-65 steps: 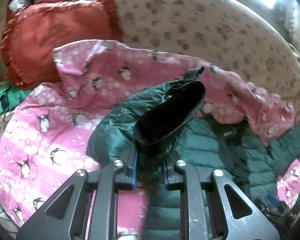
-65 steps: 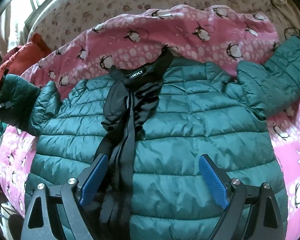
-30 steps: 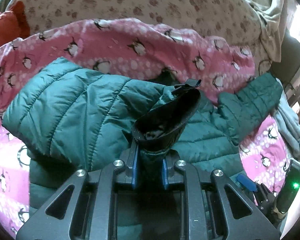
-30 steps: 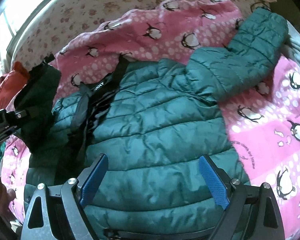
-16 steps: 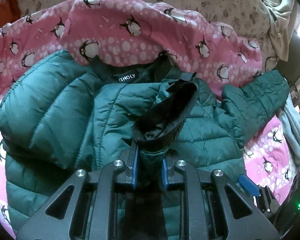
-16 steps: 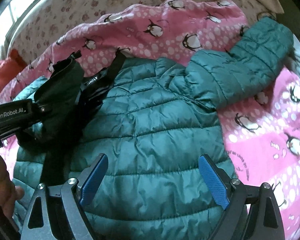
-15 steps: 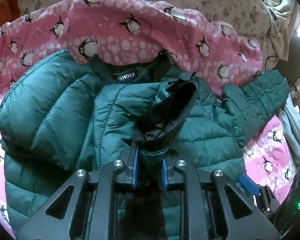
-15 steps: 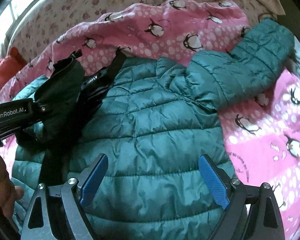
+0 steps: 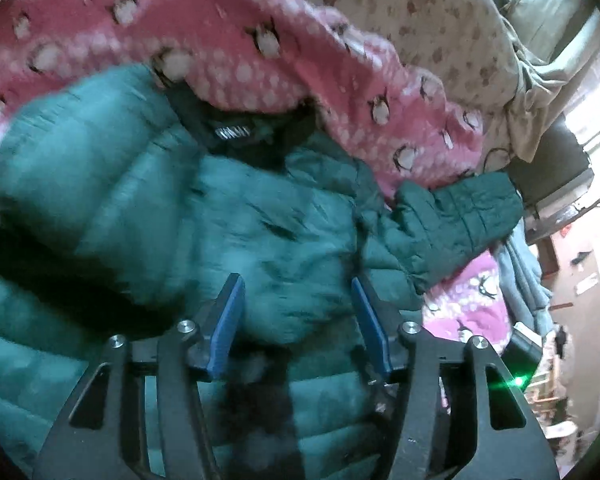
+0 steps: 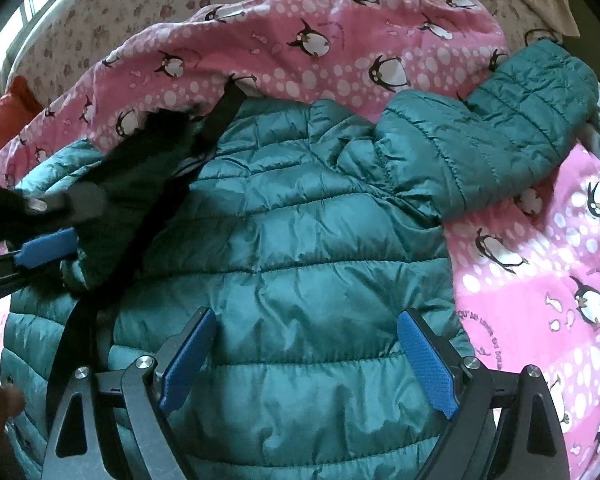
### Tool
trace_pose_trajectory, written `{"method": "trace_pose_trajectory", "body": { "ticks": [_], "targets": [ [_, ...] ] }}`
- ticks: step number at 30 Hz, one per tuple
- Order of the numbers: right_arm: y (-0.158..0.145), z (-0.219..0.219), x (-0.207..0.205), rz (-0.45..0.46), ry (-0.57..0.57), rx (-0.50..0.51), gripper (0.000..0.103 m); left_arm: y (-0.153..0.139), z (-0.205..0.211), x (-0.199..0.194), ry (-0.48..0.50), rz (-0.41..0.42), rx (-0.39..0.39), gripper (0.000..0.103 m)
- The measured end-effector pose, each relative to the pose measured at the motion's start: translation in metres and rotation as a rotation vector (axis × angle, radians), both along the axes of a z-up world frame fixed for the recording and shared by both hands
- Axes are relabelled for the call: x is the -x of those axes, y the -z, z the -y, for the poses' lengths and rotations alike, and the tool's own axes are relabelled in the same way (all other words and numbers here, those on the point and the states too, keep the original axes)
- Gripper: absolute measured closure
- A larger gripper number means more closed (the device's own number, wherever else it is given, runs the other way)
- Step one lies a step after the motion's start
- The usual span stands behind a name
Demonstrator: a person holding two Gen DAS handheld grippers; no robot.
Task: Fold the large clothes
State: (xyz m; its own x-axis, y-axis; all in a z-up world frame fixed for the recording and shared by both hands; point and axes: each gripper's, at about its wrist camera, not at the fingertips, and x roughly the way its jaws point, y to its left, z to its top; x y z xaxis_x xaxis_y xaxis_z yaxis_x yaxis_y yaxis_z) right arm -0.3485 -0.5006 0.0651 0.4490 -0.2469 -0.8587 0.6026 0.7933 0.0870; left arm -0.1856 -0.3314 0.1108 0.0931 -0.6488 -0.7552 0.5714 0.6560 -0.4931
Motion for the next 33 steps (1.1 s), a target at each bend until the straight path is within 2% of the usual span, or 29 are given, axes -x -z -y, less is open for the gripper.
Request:
{"method": "trace_pose_trajectory", "body": {
  "ticks": [3,6,12,15,18,23,24,25,26,27,28,30,33],
  "targets": [
    [-0.002,-0.001,0.005,-0.004,-0.004,-0.006,0.012,-0.019,-0.028,-0.001,-0.028,0.046,0.017,0.046],
    [-0.004,-0.003,0.009,0.000,-0.003,-0.014,0.012,-0.032,-0.060,-0.007,-0.085,0.125,-0.002,0.046],
    [-0.021,-0.004,0.016,0.089,0.004,-0.098,0.012,-0.025,-0.114,-0.027,-0.214,0.287,-0.150,0.046],
    [-0.033,-0.007,0.015,0.152,0.006,-0.127,0.012,-0.011,-0.142,-0.040,-0.287,0.311,-0.215,0.046],
    [-0.040,-0.007,0.004,0.211,0.009,-0.177,0.012,0.005,-0.160,-0.052,-0.340,0.292,-0.252,0.046],
    [-0.024,-0.007,-0.037,0.217,-0.002,-0.278,0.013,0.024,-0.180,-0.061,-0.375,0.228,-0.277,0.046],
    [-0.019,-0.006,-0.043,0.208,0.004,-0.292,0.015,0.025,-0.182,-0.061,-0.379,0.225,-0.279,0.046],
    [-0.010,-0.006,-0.053,0.197,-0.001,-0.319,0.032,0.026,-0.183,-0.061,-0.383,0.225,-0.282,0.046],
    [-0.003,-0.006,-0.064,0.175,-0.018,-0.346,0.053,0.025,-0.185,-0.061,-0.387,0.226,-0.285,0.046],
    [0.002,-0.007,-0.070,0.150,-0.023,-0.341,0.060,0.024,-0.186,-0.062,-0.389,0.229,-0.287,0.046],
    [0.003,-0.008,-0.073,0.136,-0.025,-0.312,0.065,0.022,-0.186,-0.061,-0.391,0.232,-0.287,0.046],
    [-0.009,-0.012,-0.073,0.164,-0.046,-0.227,0.077,0.019,-0.187,-0.065,-0.399,0.245,-0.282,0.046],
    [-0.035,-0.010,-0.066,0.206,-0.061,-0.066,0.082,0.016,-0.185,-0.071,-0.410,0.249,-0.273,0.046]
  ]
}}
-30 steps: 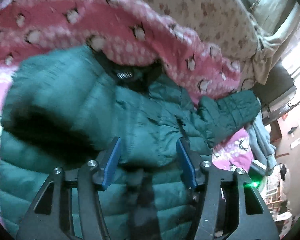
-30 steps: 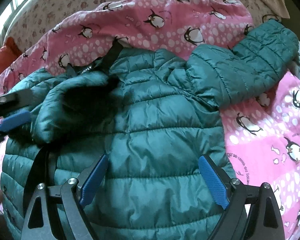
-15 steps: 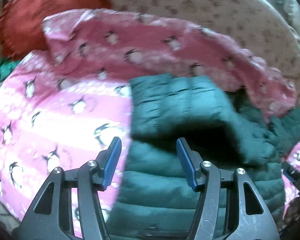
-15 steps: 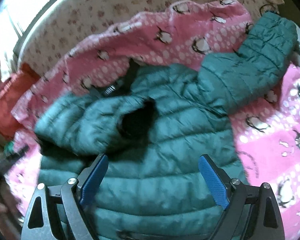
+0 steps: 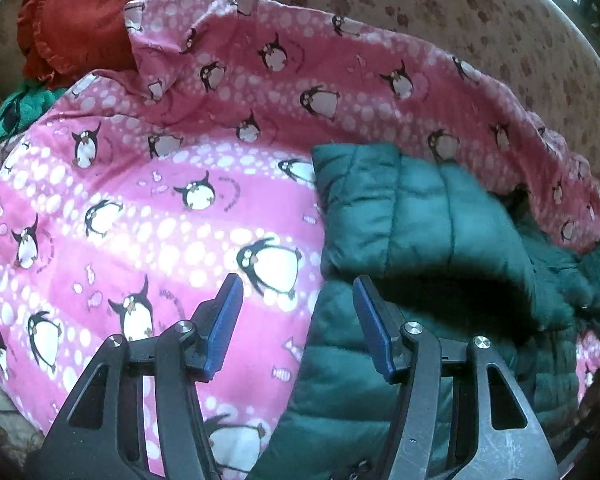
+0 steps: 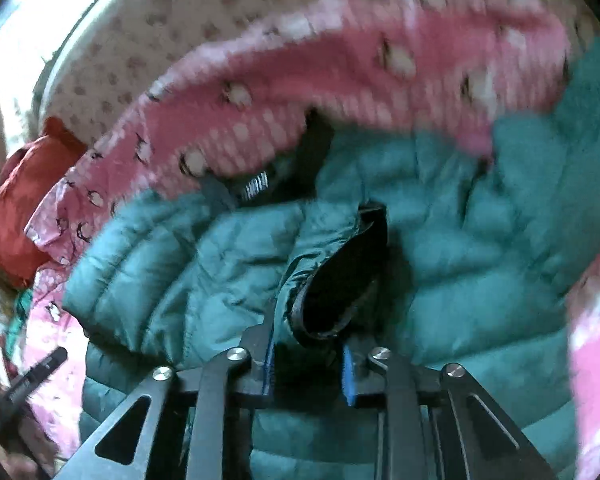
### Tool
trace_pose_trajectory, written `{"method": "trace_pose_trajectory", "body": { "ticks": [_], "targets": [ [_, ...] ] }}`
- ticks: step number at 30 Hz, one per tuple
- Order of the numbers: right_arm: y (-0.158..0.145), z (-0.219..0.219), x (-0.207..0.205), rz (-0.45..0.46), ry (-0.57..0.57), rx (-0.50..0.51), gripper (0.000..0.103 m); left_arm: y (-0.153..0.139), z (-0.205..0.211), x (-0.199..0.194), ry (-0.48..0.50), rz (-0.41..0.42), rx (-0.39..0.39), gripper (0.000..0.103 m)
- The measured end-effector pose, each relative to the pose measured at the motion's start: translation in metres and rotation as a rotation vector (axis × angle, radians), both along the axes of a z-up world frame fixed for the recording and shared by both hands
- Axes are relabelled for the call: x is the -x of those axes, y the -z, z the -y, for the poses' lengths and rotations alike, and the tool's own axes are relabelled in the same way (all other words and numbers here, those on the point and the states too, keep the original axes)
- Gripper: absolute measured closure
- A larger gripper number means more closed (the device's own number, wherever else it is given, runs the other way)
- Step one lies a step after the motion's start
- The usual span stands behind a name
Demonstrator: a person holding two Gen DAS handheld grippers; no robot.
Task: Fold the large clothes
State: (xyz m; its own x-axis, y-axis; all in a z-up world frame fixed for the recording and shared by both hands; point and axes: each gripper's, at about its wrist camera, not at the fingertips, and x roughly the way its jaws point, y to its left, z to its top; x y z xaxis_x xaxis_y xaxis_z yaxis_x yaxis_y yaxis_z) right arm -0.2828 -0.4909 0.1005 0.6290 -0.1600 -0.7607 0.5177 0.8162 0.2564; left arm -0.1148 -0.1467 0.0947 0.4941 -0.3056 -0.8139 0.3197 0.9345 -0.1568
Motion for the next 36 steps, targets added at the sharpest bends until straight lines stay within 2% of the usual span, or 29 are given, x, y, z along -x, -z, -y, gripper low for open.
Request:
{"method": "trace_pose_trajectory", "body": {
  "ticks": [2,4,7,8,11,12,13,14,15,16,18,22,26,29,32,36],
  "targets": [
    [-0.015,0.010,0.003,0.004,0.037,0.113,0.084,0.001,0.004,-0.003,0.000,-0.009,0.014,0.046],
    [-0.020,0.022,0.003,-0.004,0.064,0.168,0.085,0.005,0.010,-0.002,0.004,-0.016,0.017,0.046],
    [-0.008,0.040,-0.007,-0.054,0.099,0.216,0.085,0.012,0.026,0.001,0.034,-0.033,-0.008,0.046],
    [0.003,0.046,-0.013,-0.088,0.103,0.215,0.085,0.014,0.032,0.002,0.044,-0.036,-0.025,0.046],
    [0.040,0.060,-0.020,-0.205,0.088,0.118,0.085,0.014,0.043,0.005,0.069,-0.027,-0.047,0.046],
    [0.045,0.061,-0.018,-0.212,0.084,0.098,0.085,0.012,0.045,0.005,0.072,-0.016,-0.045,0.046],
    [0.043,0.060,-0.014,-0.201,0.083,0.093,0.080,0.010,0.047,0.004,0.073,-0.008,-0.041,0.046],
    [0.037,0.060,-0.010,-0.191,0.092,0.096,0.066,0.009,0.050,0.003,0.071,-0.006,-0.034,0.046],
    [0.031,0.060,-0.005,-0.181,0.106,0.103,0.059,0.008,0.052,0.001,0.069,-0.005,-0.028,0.046],
    [0.021,0.060,0.001,-0.152,0.122,0.117,0.056,0.007,0.054,-0.001,0.066,-0.004,-0.019,0.046],
    [-0.001,0.055,0.008,-0.093,0.134,0.147,0.056,0.004,0.062,-0.006,0.053,0.007,0.006,0.046],
    [-0.020,0.034,-0.012,-0.043,0.018,0.115,0.056,0.005,0.081,-0.015,0.049,0.008,0.030,0.046],
    [-0.007,0.002,-0.054,-0.064,-0.129,0.090,0.056,0.020,0.102,-0.019,0.056,0.027,-0.051,0.046],
    [0.012,-0.017,-0.080,-0.098,-0.197,0.102,0.055,0.031,0.109,-0.018,0.075,0.050,-0.106,0.040],
    [0.038,-0.025,-0.093,-0.167,-0.217,0.143,0.055,0.035,0.108,-0.016,0.079,0.072,-0.098,0.037],
    [0.048,-0.022,-0.091,-0.160,-0.200,0.156,0.047,0.038,0.108,-0.016,0.072,0.069,-0.094,0.033]
  ]
}}
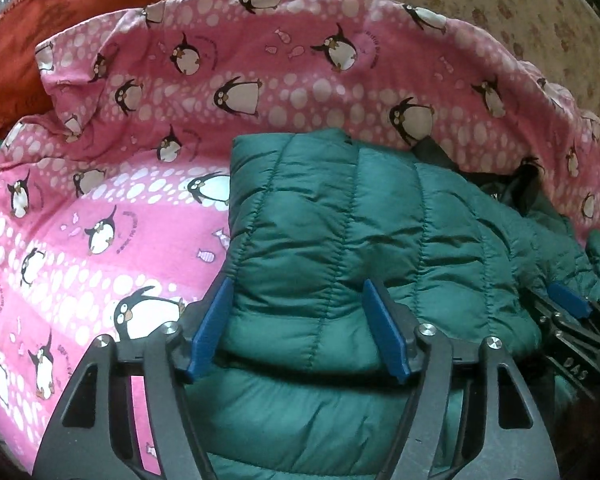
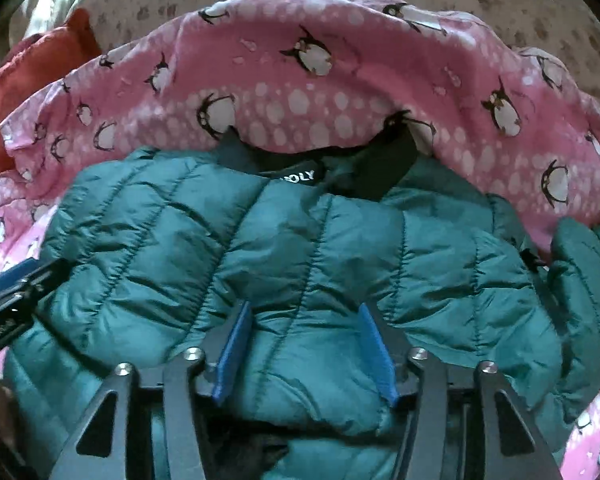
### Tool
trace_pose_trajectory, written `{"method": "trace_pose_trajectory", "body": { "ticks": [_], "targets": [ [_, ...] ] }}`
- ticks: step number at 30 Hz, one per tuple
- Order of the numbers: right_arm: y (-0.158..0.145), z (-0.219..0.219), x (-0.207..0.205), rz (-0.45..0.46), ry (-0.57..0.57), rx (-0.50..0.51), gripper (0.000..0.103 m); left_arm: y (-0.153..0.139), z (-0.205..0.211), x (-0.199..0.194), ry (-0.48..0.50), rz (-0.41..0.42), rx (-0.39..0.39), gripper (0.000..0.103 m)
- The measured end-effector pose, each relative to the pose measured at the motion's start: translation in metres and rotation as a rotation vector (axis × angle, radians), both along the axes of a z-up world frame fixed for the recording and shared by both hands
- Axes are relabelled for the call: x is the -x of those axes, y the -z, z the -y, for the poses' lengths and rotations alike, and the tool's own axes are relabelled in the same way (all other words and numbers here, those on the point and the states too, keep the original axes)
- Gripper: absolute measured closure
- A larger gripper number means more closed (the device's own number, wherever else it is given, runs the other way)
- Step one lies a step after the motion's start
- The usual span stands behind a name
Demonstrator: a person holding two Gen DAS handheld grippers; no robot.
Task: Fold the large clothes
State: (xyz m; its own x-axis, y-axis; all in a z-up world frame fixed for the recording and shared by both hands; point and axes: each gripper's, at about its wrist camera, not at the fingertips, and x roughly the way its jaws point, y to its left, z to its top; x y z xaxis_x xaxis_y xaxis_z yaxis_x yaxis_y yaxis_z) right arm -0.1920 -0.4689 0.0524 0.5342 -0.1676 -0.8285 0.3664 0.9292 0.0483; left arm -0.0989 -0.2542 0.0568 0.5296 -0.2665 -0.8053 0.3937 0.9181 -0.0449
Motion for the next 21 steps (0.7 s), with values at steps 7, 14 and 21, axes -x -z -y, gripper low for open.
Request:
{"method": "trace_pose_trajectory", "body": {
  "ticks": [7,14,21],
  "targets": [
    [-0.037,0.014,0.027,0.062,0.052,-0.041,0.047,0.005,-0.003,-0.004,-0.025,-0.016,0.013,0.024],
    [-0.015,0.038,0.062,0.013,0.187,0.003,0.047,0.007,-0.003,-0.003,-0.029,-0.004,0.015,0.024],
    [0.003,0.038,0.062,-0.019,0.173,-0.017,0.047,0.005,-0.004,-0.001,-0.029,0.004,0.014,0.024]
  ]
}}
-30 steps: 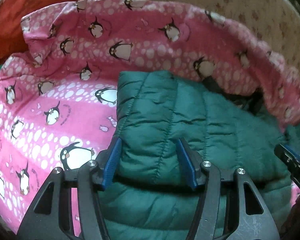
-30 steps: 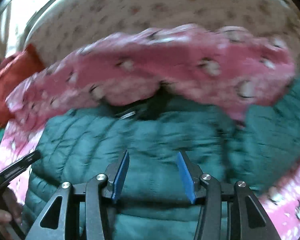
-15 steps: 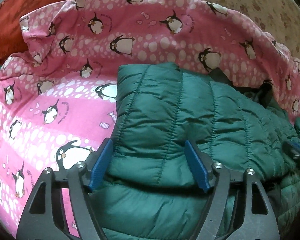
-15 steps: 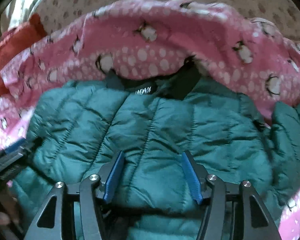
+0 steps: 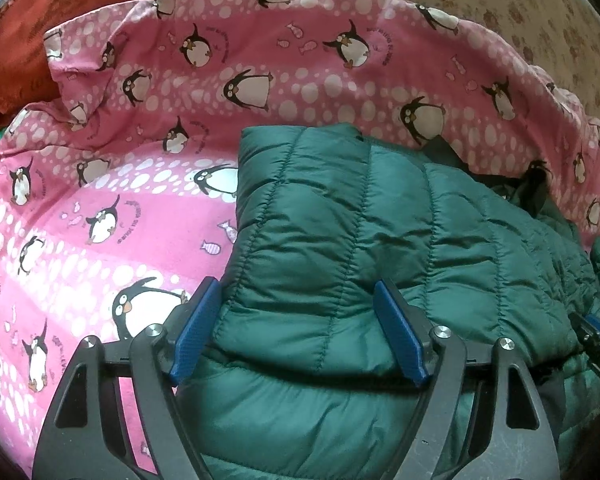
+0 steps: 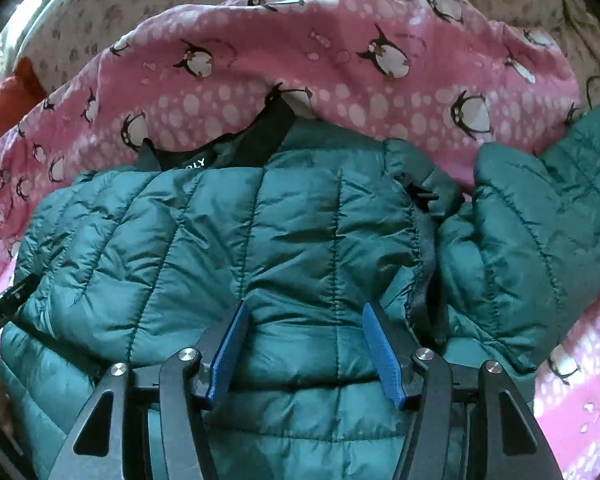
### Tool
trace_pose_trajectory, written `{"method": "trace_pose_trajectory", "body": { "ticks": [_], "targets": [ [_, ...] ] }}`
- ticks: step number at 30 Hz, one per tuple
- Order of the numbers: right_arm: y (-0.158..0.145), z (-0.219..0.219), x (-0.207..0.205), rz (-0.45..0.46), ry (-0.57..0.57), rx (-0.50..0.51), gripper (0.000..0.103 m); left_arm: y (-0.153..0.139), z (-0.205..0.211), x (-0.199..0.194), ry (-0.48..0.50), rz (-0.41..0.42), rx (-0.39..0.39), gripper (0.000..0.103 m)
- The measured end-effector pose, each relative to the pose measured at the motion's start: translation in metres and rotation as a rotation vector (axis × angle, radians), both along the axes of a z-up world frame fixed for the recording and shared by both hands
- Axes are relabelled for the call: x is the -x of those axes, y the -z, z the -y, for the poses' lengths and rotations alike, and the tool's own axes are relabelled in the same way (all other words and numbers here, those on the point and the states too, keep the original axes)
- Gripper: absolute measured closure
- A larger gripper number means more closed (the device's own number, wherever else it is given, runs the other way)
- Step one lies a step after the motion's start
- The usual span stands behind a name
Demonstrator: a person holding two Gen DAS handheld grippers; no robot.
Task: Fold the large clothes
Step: 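Move the right gripper toward the other green sleeve cuff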
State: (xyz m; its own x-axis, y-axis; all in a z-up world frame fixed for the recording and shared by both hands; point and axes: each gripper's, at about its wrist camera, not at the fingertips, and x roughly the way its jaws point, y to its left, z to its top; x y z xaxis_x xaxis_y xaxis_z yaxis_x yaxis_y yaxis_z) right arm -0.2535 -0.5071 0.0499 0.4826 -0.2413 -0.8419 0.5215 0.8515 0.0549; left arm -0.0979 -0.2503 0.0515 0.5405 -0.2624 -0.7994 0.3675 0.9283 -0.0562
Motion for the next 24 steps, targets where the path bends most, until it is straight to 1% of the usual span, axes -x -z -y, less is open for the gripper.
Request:
{"method": "trace_pose_trajectory", "body": {
  "ticks": [3,7,10,11,13,15,19,24],
  "targets": [
    [-0.013,-0.004,0.009,0.030,0.001,-0.006,0.047,-0.007,-0.004,0.006,-0.004,0.006,0.000,0.024],
    [-0.028,-0.008,0.022,0.070,0.003,0.015,0.047,-0.018,-0.008,0.016,0.007,0.017,0.010,0.024],
    [-0.021,-0.009,0.021,0.045,0.006,0.025,0.047,-0.031,-0.009,0.026,0.019,0.043,0.030,0.024],
    [-0.011,-0.007,0.019,0.009,0.009,0.021,0.047,-0.036,-0.009,0.029,0.024,0.050,0.037,0.024],
    [0.006,-0.004,0.014,-0.026,0.002,-0.013,0.047,-0.044,-0.007,0.035,0.036,0.059,0.050,0.024],
    [0.005,-0.004,0.016,-0.014,0.006,-0.011,0.047,-0.050,-0.005,0.041,0.052,0.064,0.059,0.024],
    [-0.010,-0.007,0.027,0.016,0.007,-0.023,0.047,-0.057,0.006,0.049,0.079,0.063,0.074,0.024],
    [-0.029,-0.011,0.044,0.053,-0.010,0.000,0.047,-0.060,0.022,0.059,0.103,0.058,0.106,0.024]
  ]
}}
